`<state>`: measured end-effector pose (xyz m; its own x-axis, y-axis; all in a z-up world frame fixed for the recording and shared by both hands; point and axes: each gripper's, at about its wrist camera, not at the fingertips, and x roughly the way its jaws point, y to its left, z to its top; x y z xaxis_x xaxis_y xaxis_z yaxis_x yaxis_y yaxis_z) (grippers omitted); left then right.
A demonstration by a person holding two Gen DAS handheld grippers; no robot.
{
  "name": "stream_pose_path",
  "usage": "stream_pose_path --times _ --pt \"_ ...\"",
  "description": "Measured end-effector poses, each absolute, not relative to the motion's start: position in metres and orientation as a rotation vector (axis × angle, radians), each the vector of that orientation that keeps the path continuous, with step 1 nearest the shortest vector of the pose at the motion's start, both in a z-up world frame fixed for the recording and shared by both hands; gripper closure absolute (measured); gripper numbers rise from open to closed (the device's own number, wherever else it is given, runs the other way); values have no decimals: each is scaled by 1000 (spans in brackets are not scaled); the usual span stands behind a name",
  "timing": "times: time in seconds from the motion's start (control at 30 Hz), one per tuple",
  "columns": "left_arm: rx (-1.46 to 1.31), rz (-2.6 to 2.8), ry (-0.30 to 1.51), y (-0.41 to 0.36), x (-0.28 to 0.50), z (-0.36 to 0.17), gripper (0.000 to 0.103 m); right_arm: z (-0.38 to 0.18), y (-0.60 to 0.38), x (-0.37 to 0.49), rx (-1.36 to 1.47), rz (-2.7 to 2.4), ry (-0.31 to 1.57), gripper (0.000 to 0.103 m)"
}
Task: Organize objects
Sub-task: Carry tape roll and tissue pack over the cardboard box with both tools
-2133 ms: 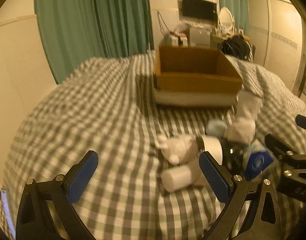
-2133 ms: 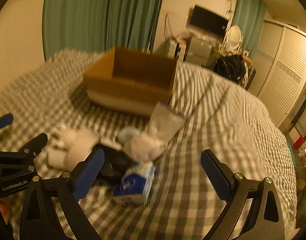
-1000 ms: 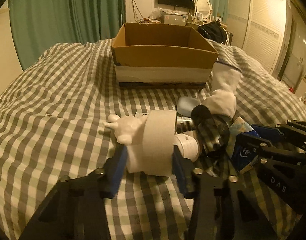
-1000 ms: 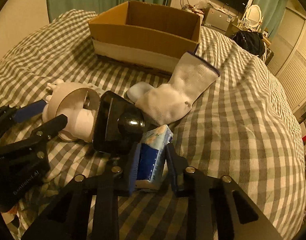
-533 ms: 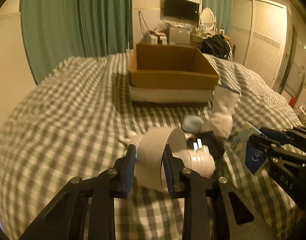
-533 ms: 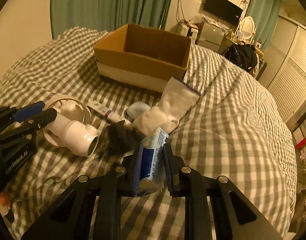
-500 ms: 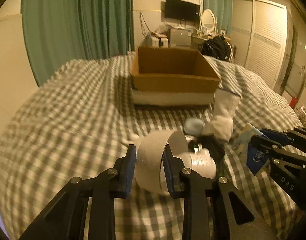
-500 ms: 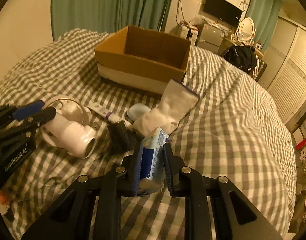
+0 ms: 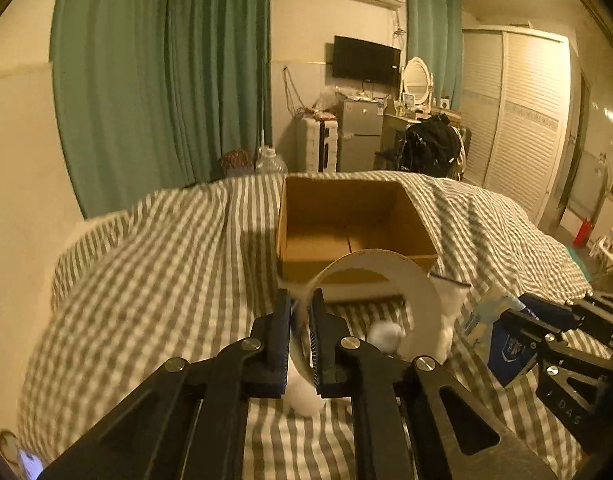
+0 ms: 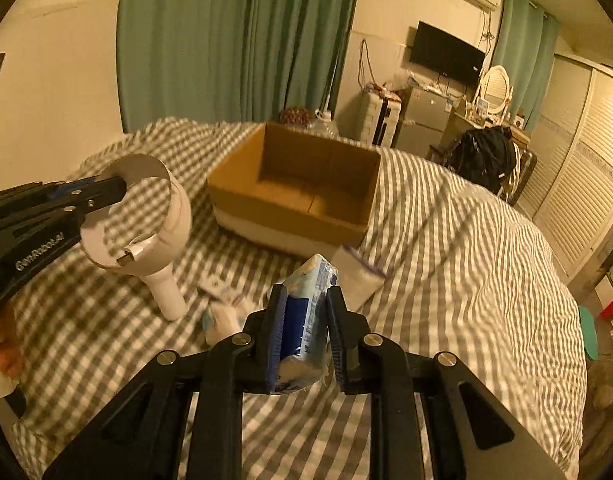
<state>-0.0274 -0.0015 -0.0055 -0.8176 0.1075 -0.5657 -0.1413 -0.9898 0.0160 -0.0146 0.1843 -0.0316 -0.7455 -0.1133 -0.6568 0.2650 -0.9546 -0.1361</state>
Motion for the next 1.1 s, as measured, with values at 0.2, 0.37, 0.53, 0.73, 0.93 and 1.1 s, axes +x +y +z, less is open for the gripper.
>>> stream_pose_path --times 0.2,0.37,0.53,0.73,0.93,1.1 --pt "-872 2892 131 10 -54 8 94 -3 182 -33 940 -2752 346 83" --pt "-842 2903 172 21 -82 25 94 23 182 -59 880 -2757 328 83" --pt "-815 2909 195 30 -113 39 94 45 181 -90 834 -2758 298 83" --pt "-800 2904 213 42 -161 44 94 59 175 -140 802 -2759 291 83" --pt "-837 2890 228 49 -211 29 94 55 166 -201 813 -2760 304 84" --pt "-917 2872 225 53 -256 0 94 30 164 -256 886 -2739 283 84"
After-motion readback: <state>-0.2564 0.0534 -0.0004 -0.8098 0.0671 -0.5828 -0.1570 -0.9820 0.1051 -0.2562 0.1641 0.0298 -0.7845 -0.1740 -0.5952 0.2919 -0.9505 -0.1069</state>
